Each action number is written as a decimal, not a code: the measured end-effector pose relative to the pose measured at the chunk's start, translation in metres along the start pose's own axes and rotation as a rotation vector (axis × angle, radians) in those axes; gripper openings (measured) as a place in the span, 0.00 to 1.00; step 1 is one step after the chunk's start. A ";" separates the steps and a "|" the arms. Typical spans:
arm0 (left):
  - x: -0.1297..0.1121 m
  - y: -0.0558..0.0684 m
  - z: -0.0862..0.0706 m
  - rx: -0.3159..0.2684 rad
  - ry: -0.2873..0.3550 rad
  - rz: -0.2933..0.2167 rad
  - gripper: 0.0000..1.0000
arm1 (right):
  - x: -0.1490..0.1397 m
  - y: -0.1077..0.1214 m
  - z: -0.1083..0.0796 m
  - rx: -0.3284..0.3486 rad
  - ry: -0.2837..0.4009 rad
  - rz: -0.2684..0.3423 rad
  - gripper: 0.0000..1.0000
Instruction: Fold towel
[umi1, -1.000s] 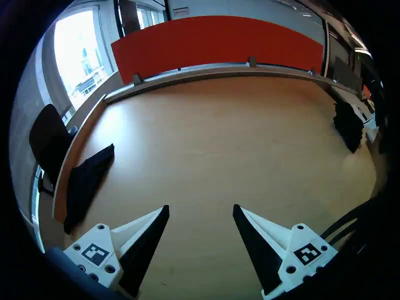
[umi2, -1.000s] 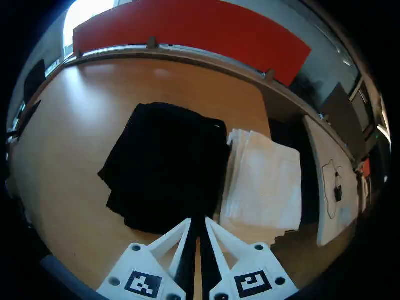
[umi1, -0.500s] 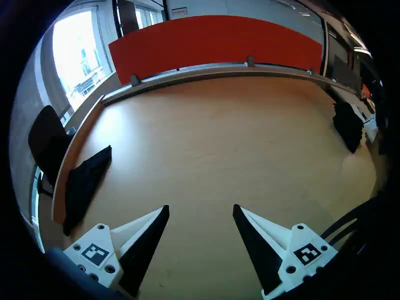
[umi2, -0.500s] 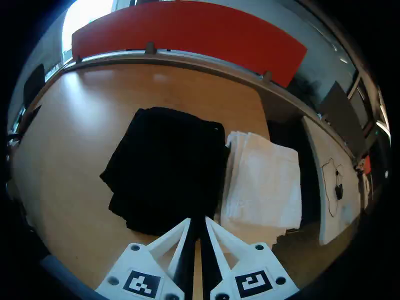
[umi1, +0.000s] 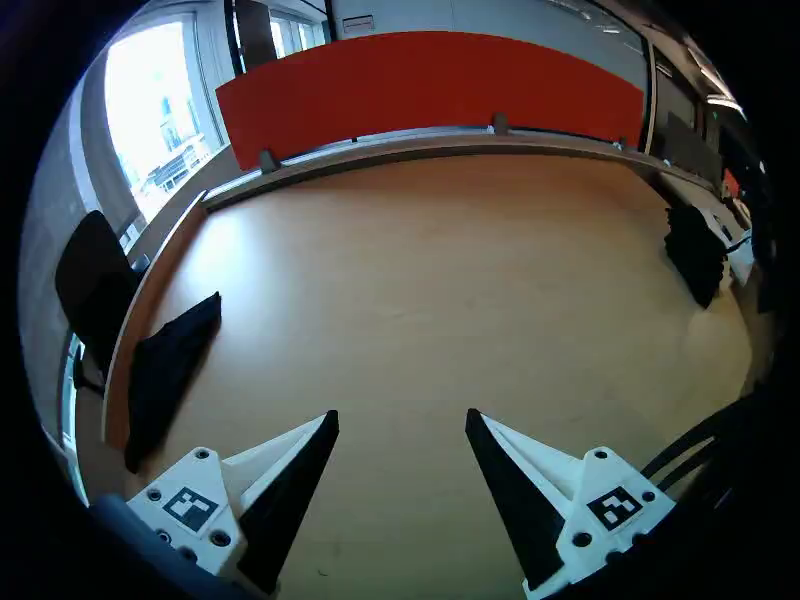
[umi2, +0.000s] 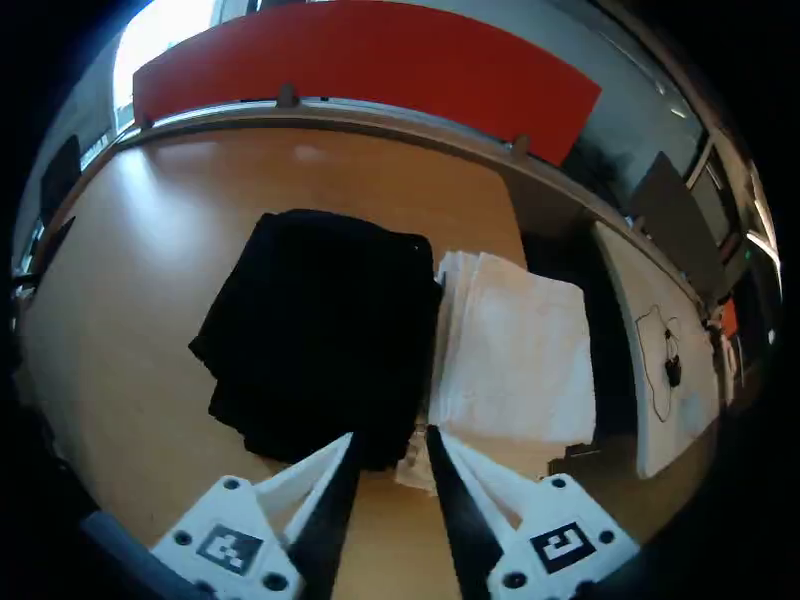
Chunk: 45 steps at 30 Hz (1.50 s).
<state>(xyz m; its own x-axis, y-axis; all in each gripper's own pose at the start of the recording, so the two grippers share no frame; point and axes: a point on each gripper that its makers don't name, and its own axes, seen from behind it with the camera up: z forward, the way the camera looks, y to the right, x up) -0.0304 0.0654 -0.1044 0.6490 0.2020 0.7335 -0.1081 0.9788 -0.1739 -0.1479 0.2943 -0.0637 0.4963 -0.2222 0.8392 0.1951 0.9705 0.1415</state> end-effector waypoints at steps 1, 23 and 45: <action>0.000 0.000 0.000 0.000 0.001 0.000 0.94 | 0.000 0.001 0.000 -0.003 0.001 0.001 0.70; -0.001 0.000 0.000 -0.002 0.006 -0.009 0.94 | 0.028 -0.005 -0.014 0.017 0.059 -0.016 0.83; 0.003 0.001 0.004 -0.009 0.011 -0.017 0.94 | 0.060 -0.001 -0.031 0.010 0.103 -0.050 0.83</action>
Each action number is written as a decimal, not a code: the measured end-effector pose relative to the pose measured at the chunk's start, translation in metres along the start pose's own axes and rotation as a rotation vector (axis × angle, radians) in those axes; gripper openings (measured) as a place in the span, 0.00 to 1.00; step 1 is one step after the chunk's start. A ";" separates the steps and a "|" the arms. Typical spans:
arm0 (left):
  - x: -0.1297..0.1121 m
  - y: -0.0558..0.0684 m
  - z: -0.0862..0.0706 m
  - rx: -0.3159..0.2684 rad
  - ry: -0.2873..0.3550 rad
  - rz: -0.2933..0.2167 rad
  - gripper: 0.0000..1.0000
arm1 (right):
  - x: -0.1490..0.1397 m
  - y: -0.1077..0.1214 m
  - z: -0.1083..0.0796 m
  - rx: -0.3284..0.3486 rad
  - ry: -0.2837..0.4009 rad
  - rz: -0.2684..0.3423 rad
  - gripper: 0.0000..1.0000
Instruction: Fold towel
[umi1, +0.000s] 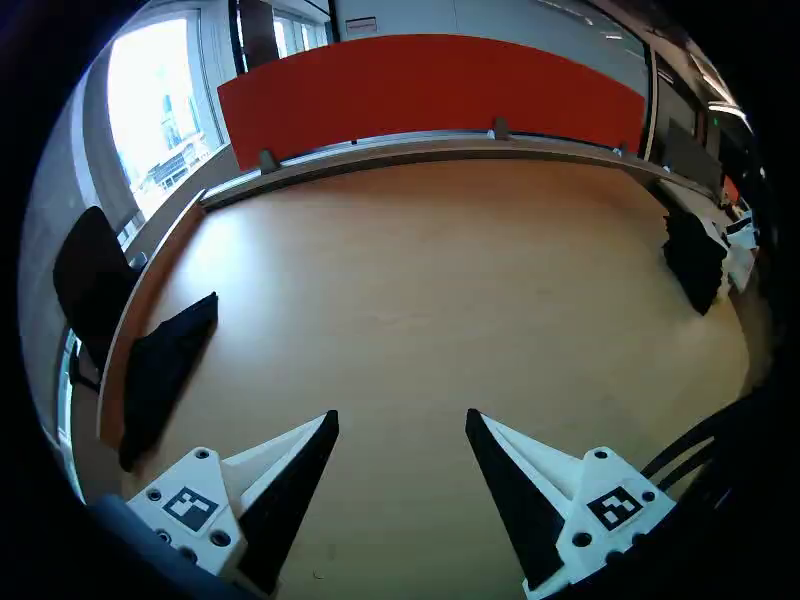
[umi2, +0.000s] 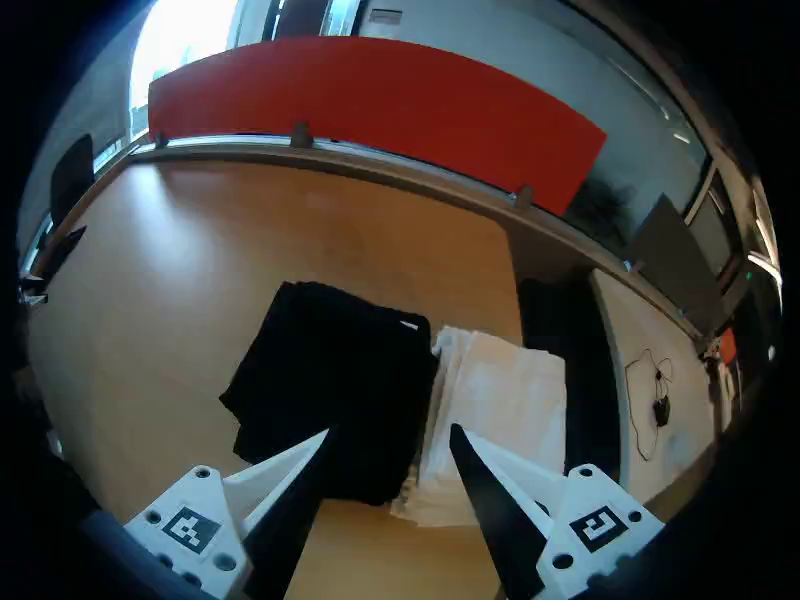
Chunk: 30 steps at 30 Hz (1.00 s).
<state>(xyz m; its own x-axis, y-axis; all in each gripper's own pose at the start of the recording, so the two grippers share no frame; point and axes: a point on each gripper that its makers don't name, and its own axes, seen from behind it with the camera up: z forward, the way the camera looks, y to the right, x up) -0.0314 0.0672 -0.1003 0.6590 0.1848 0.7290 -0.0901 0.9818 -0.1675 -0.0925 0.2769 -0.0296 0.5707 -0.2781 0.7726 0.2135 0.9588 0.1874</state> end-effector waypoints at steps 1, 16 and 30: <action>0.000 -0.001 0.000 0.002 0.000 0.000 0.94 | 0.002 0.000 0.001 0.000 0.002 -0.002 0.83; -0.007 -0.012 -0.009 0.041 -0.010 -0.022 0.94 | 0.030 0.000 0.032 0.013 0.012 -0.015 0.83; -0.014 -0.016 -0.012 0.066 -0.022 -0.041 0.94 | 0.045 0.001 0.052 0.026 0.015 -0.016 0.82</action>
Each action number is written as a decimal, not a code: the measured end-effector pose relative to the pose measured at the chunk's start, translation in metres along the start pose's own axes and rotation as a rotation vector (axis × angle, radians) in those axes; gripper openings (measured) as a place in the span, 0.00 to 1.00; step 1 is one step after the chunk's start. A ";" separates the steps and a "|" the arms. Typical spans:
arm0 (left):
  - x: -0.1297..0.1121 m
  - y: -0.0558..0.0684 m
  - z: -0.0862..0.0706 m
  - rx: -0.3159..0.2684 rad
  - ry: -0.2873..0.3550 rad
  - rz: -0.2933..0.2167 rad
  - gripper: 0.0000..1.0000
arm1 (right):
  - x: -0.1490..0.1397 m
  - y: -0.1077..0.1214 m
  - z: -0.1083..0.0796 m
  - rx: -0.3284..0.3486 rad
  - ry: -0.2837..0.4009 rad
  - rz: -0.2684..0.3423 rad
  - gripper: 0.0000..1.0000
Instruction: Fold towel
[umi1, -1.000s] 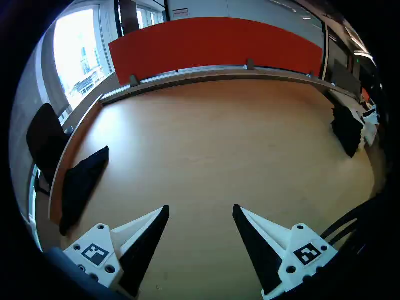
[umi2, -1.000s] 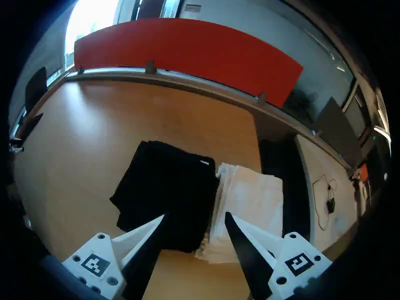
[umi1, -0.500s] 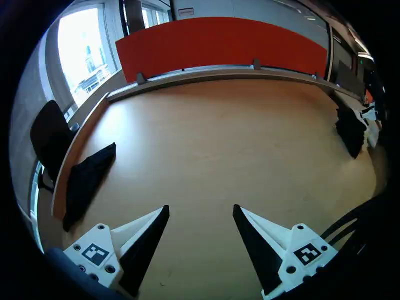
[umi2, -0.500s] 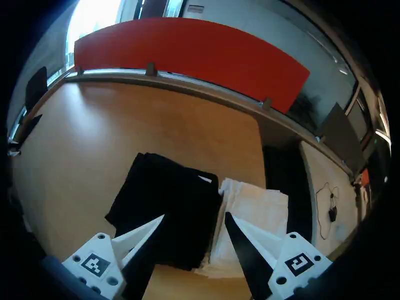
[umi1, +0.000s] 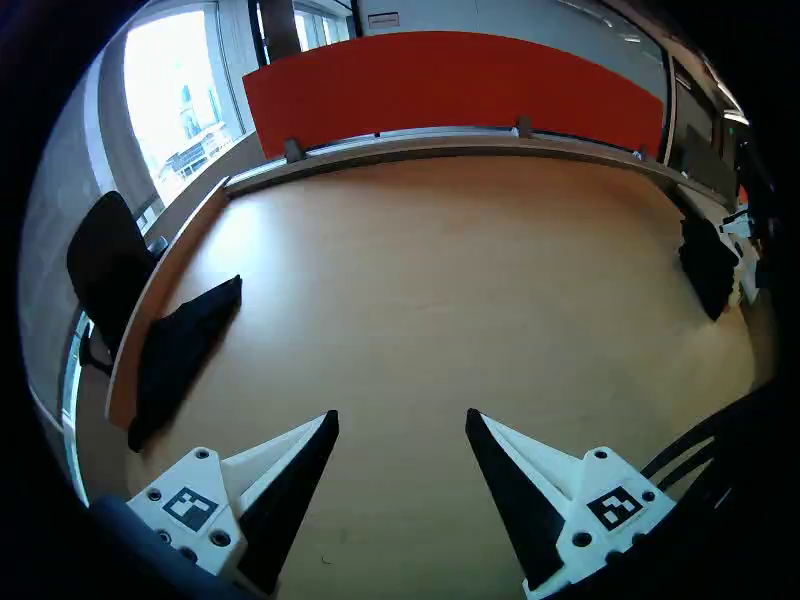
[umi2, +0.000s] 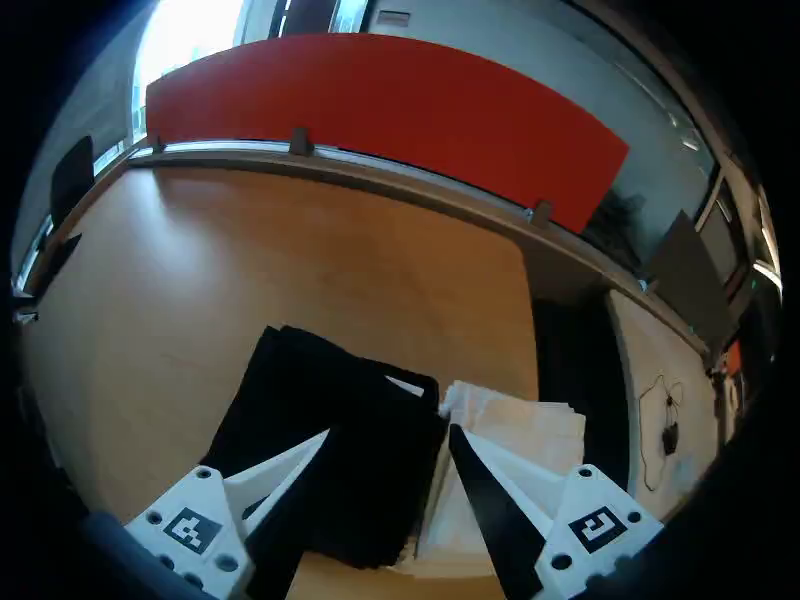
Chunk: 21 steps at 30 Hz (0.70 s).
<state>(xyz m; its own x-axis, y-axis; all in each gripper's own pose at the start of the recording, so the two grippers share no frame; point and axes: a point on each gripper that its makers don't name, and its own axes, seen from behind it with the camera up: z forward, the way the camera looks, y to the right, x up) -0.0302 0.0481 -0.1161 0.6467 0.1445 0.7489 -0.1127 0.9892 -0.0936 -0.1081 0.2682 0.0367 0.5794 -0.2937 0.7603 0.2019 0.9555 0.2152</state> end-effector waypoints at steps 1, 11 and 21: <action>0.000 0.000 0.000 0.001 -0.001 -0.001 0.94 | -0.001 0.000 0.002 0.001 -0.002 0.001 0.82; -0.007 -0.003 -0.004 0.017 -0.014 -0.006 0.94 | -0.010 0.002 0.019 0.011 -0.027 0.019 0.67; -0.011 -0.002 -0.006 0.023 -0.022 -0.001 0.94 | -0.013 0.001 0.028 0.035 -0.032 0.043 0.41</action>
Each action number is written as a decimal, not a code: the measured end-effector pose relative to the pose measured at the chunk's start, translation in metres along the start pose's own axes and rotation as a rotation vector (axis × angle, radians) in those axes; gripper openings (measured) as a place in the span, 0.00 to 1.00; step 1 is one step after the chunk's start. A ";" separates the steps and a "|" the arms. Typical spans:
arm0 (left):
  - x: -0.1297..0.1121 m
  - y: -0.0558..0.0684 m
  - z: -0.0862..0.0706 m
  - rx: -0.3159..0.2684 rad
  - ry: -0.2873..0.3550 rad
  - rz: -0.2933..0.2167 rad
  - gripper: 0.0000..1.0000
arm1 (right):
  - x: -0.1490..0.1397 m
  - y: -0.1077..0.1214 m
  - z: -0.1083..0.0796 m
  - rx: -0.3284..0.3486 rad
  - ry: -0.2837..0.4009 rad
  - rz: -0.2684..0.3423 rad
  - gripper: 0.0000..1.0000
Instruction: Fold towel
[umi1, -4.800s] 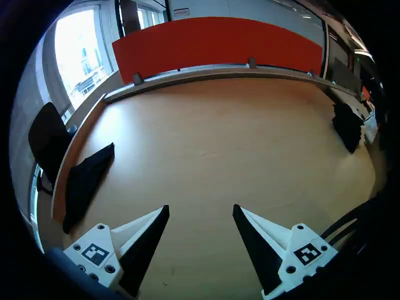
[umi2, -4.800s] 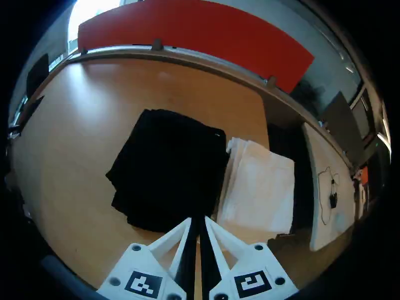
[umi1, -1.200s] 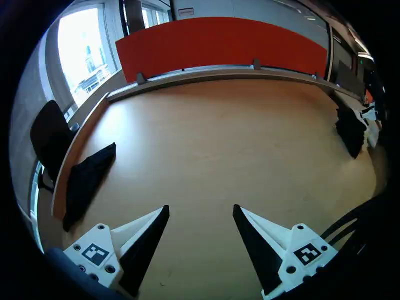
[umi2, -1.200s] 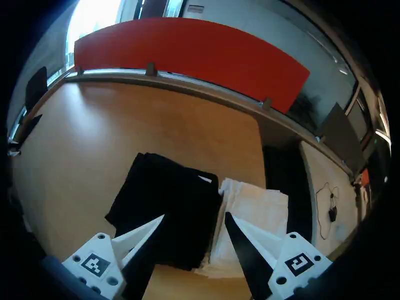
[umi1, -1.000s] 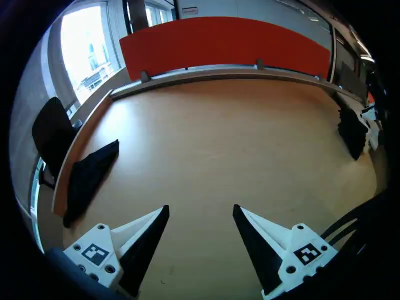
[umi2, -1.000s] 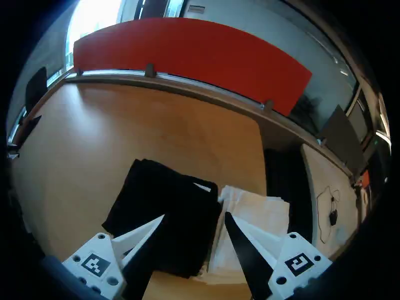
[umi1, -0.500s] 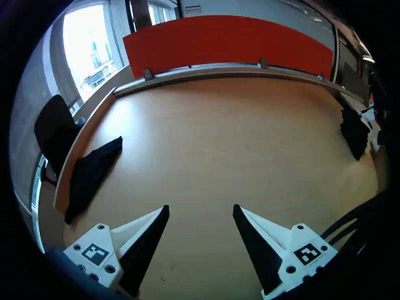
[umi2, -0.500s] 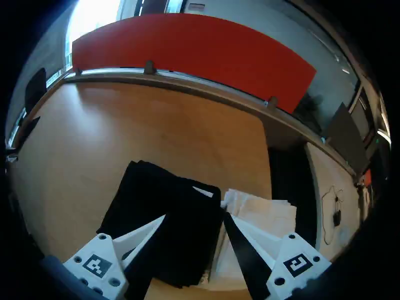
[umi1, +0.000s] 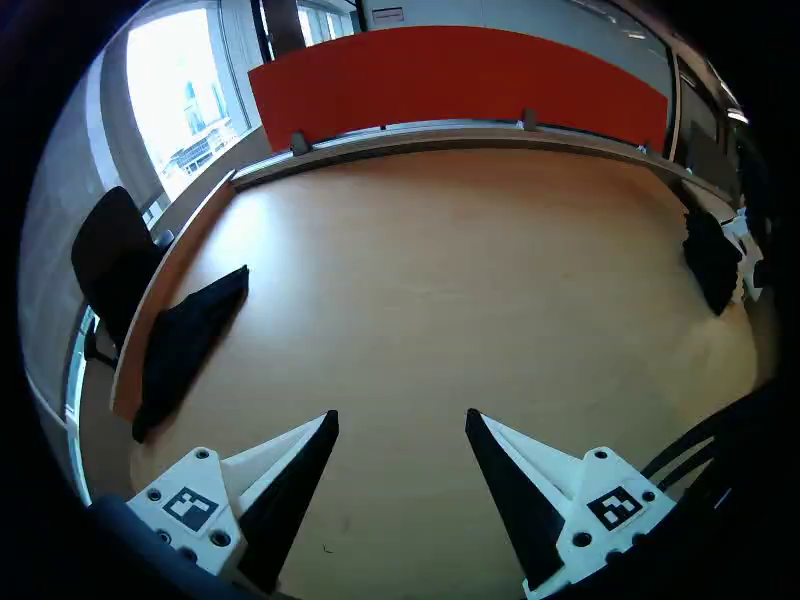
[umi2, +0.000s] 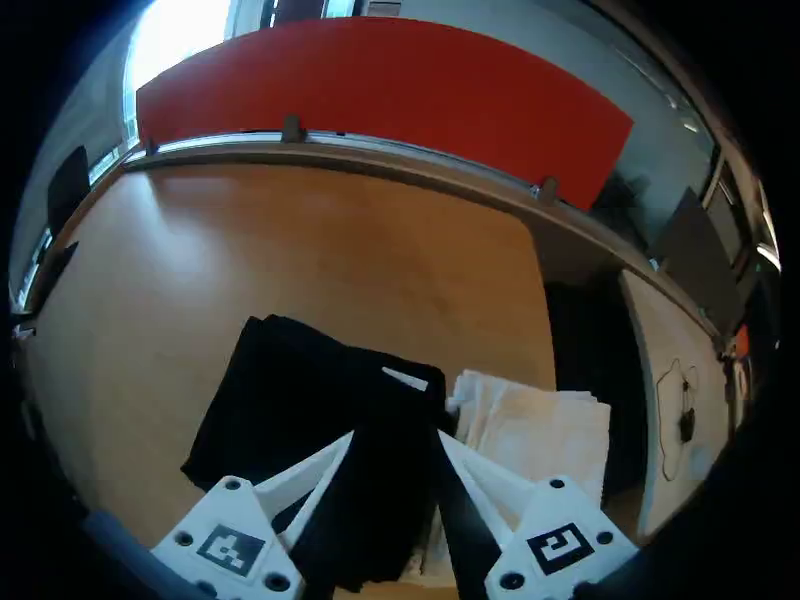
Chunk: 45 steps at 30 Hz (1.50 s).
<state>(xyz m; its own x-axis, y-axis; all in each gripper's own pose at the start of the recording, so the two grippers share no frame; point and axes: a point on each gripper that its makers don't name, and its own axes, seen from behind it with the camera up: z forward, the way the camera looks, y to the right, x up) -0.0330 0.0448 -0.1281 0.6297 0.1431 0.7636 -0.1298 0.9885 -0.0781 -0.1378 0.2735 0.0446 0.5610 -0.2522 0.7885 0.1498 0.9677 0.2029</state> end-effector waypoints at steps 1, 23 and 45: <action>0.000 0.000 0.000 0.000 0.000 0.000 0.94 | 0.000 -0.001 0.000 0.003 0.000 0.001 0.37; 0.003 0.006 0.001 -0.004 0.005 0.007 0.94 | 0.009 0.000 0.001 -0.002 0.032 -0.022 0.08; 0.003 0.003 -0.002 0.004 0.007 0.001 0.94 | 0.033 0.004 0.001 -0.023 0.059 -0.037 0.14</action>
<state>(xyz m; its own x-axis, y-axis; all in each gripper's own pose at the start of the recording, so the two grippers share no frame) -0.0304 0.0485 -0.1272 0.6352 0.1445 0.7587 -0.1336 0.9881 -0.0764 -0.1200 0.2686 0.0719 0.6020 -0.2884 0.7446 0.1898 0.9575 0.2174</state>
